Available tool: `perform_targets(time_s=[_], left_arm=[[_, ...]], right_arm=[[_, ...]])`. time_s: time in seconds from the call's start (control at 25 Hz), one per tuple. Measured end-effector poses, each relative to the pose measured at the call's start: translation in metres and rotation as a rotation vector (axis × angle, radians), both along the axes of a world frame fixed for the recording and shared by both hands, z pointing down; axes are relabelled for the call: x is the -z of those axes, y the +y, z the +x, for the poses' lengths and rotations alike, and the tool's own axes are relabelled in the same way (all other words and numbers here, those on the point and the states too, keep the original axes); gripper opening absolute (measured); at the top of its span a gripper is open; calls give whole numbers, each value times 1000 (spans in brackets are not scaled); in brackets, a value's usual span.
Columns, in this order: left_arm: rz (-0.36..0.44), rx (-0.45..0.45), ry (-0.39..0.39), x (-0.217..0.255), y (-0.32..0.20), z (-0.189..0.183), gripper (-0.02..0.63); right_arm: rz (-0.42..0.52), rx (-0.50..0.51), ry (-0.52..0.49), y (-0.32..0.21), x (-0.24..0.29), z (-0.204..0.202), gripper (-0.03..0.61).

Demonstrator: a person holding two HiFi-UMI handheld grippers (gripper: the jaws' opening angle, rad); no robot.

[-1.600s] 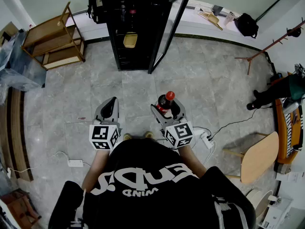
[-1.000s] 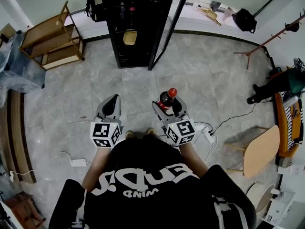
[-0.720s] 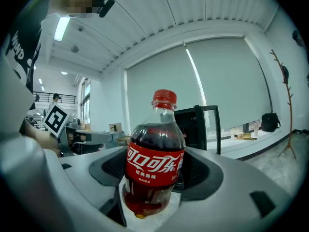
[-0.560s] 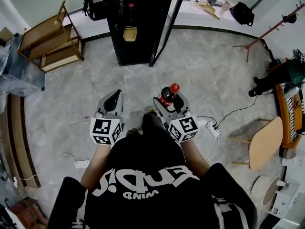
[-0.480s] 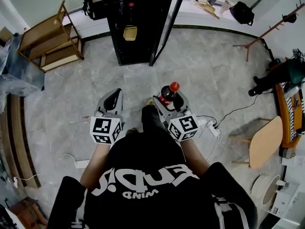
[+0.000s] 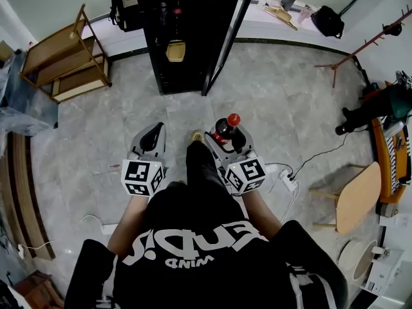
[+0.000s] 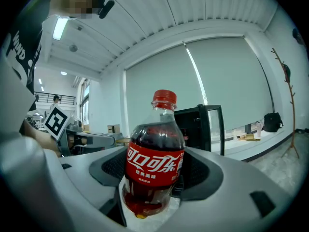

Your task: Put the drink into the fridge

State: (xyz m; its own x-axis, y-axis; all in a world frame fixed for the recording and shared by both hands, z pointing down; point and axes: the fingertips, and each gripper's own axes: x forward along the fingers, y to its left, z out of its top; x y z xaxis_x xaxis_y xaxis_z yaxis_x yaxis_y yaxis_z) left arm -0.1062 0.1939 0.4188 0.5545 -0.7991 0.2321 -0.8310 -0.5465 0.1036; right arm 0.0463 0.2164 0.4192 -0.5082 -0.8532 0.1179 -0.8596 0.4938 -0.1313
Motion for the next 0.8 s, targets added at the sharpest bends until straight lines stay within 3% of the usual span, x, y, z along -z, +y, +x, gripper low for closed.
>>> perform_targets(time_s=[0.8], left_arm=[[5,59,14,25,-192,18,8]], right_arm=[[-1,67,-15,-200,21,12,341]])
